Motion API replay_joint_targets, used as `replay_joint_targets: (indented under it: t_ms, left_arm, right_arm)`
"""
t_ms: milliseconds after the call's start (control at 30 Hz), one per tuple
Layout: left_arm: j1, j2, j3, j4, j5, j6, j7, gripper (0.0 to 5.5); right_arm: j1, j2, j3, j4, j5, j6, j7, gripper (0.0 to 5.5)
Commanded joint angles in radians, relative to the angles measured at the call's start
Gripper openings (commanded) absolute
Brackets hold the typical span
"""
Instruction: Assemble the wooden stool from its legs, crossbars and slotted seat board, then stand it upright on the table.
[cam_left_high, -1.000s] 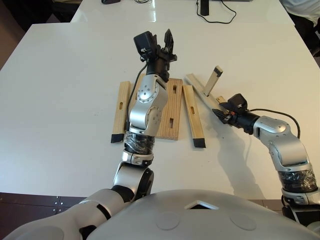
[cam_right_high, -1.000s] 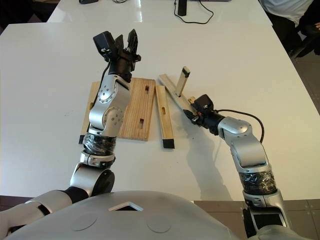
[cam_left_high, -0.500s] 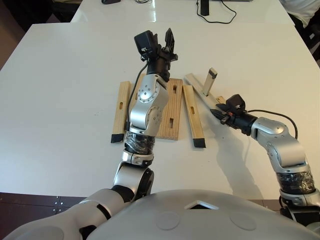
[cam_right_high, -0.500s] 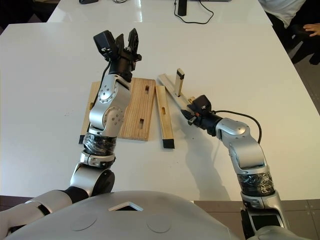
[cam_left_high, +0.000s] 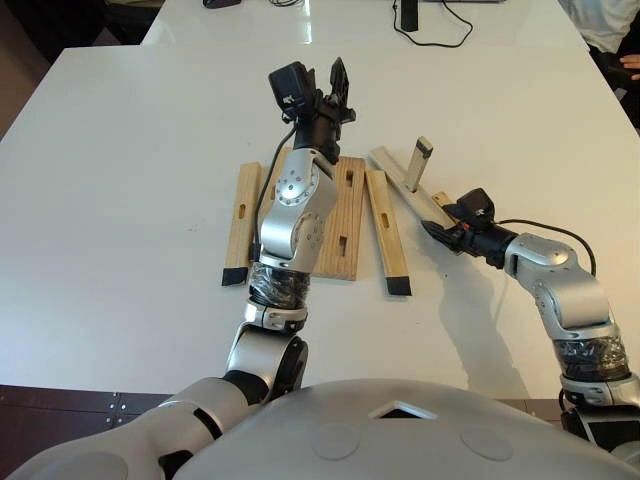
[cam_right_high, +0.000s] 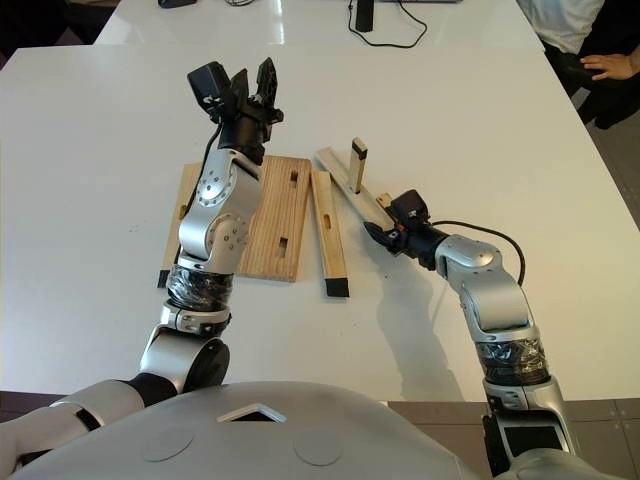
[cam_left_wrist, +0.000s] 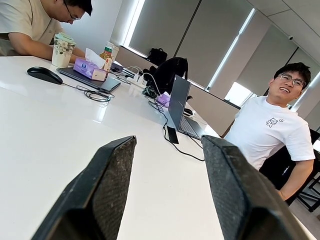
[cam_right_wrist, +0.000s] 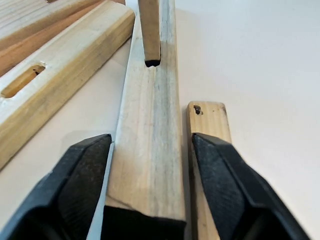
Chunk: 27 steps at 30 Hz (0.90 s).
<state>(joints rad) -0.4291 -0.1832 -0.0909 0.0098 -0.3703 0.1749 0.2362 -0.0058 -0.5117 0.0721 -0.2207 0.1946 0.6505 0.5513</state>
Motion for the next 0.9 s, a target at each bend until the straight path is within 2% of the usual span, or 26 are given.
replay_joint_targets:
  t_ms: [33, 467, 700, 900]
  left_arm:
    - [0.064, -0.101, -0.015, 0.003, -0.007, -0.002, -0.001, 2.42]
    - [0.076, -0.109, -0.023, -0.008, -0.001, -0.015, 0.014, 2.42]
    - [0.078, -0.108, -0.026, -0.012, -0.002, -0.020, 0.020, 2.42]
    - [0.083, -0.105, -0.026, -0.024, -0.003, -0.016, 0.023, 2.42]
  right_arm:
    - [0.025, -0.012, 0.004, -0.014, -0.002, 0.011, 0.006, 2.97]
    - [0.022, -0.012, 0.033, -0.040, -0.014, 0.064, -0.002, 2.97]
    - [-0.003, 0.034, 0.042, -0.004, -0.021, 0.109, -0.060, 2.97]
    - [0.012, 0.045, 0.047, -0.029, -0.030, 0.124, -0.099, 2.15]
